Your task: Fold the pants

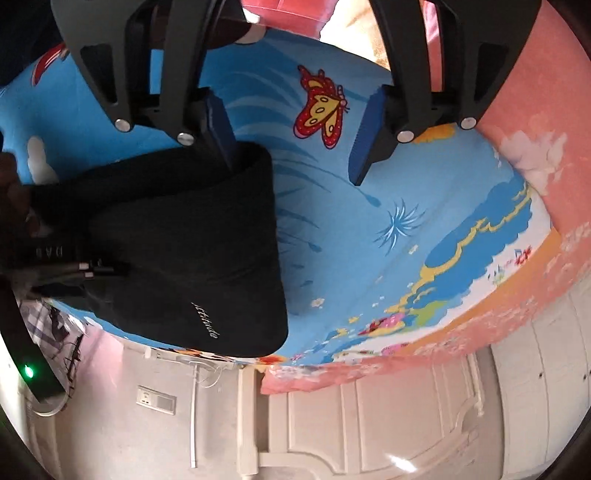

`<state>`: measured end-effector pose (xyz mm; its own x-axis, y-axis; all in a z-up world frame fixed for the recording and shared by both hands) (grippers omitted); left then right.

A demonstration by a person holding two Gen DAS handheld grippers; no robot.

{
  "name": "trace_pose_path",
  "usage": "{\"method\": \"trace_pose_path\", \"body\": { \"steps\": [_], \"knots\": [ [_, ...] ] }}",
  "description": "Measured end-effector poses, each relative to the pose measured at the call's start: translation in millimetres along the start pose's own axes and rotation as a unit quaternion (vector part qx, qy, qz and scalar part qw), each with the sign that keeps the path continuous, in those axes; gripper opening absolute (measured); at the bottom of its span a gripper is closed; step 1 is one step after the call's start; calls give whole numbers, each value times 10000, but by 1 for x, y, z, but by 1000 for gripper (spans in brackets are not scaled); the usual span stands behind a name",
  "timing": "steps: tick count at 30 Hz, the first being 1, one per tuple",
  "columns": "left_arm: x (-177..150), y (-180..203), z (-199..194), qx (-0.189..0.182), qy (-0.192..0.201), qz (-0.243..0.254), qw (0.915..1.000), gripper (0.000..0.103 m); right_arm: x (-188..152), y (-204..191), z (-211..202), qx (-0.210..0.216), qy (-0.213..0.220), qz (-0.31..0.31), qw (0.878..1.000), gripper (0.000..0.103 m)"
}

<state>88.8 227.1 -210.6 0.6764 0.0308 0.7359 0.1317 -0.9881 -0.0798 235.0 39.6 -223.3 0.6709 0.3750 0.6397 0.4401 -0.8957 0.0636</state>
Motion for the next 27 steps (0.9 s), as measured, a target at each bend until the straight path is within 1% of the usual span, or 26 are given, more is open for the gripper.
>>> {"method": "trace_pose_path", "body": {
  "steps": [1, 2, 4, 5, 6, 8, 11, 13, 14, 16, 17, 20, 21, 22, 23, 25, 26, 27],
  "knots": [
    [0, 0, -1, -16, -57, -43, 10000, 59, 0, 0, 0, 18, -10, 4, 10000, 98],
    [2, 4, -8, -6, -79, 74, 9999, 57, 1, 0, 0, 45, -21, 17, 10000, 98],
    [4, 8, -24, -44, 119, 306, 9994, 51, 1, 1, 1, 64, 10, 29, 10000, 99],
    [6, 9, -34, -136, 268, 446, 9986, 46, 1, 1, 1, 61, 33, 41, 10000, 99],
    [8, 11, -44, -280, 357, 529, 9976, 37, 0, 1, 1, 61, 43, 49, 10000, 99],
    [16, 9, -60, -484, 533, 539, 9959, 29, 1, 1, 0, 61, 52, 59, 10000, 99],
    [37, 5, -68, -808, 698, 176, 9941, 29, 1, 2, 0, 65, 63, 61, 9999, 99],
    [47, 10, -60, -1010, 660, 35, 9927, 28, 0, 1, 0, 82, 58, 50, 9999, 99],
    [49, 16, -52, -1094, 606, 55, 9921, 28, 0, 1, 0, 97, 53, 47, 9999, 99],
    [43, 24, -25, -1071, 198, 114, 9940, 28, 0, 2, 0, 110, 54, 47, 9999, 99],
    [36, 25, -10, -996, -39, 115, 9950, 31, 0, 2, 0, 103, 68, 49, 9999, 99],
    [39, 26, -13, -878, -106, 263, 9957, 31, 0, 2, 0, 105, 86, 74, 9999, 99],
    [42, 25, -15, -893, -123, 215, 9957, 27, 0, 2, 0, 98, 94, 81, 9999, 99],
    [48, 23, -18, -909, -88, 139, 9957, 25, 0, 2, 0, 90, 103, 85, 9999, 99],
    [59, 22, -21, -906, 36, 51, 9959, 23, 0, 1, 0, 84, 109, 85, 9999, 99],
    [81, 21, -22, -980, 223, -128, 9949, 23, 0, 2, 0, 95, 99, 77, 9999, 99],
    [95, 22, -18, -1220, 229, -344, 9917, 23, 0, 2, 0, 103, 96, 70, 9999, 99],
    [105, 25, -11, -1413, 156, -463, 9888, 23, 0, 2, 0, 106, 95, 65, 9999, 99]
  ]
}}
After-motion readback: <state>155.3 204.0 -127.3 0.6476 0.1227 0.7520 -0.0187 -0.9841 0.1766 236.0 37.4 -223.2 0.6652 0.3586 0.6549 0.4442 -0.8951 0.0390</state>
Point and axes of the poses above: each gripper's, at about its wrist camera, not at the fingertips, and z roughly the way its jaws point, y to its right, x to its top, the point moved 7 cm from there along z, roughly the way its jaws point, and after that the axes turned 5 degrees about x, right-handed, at the moved point
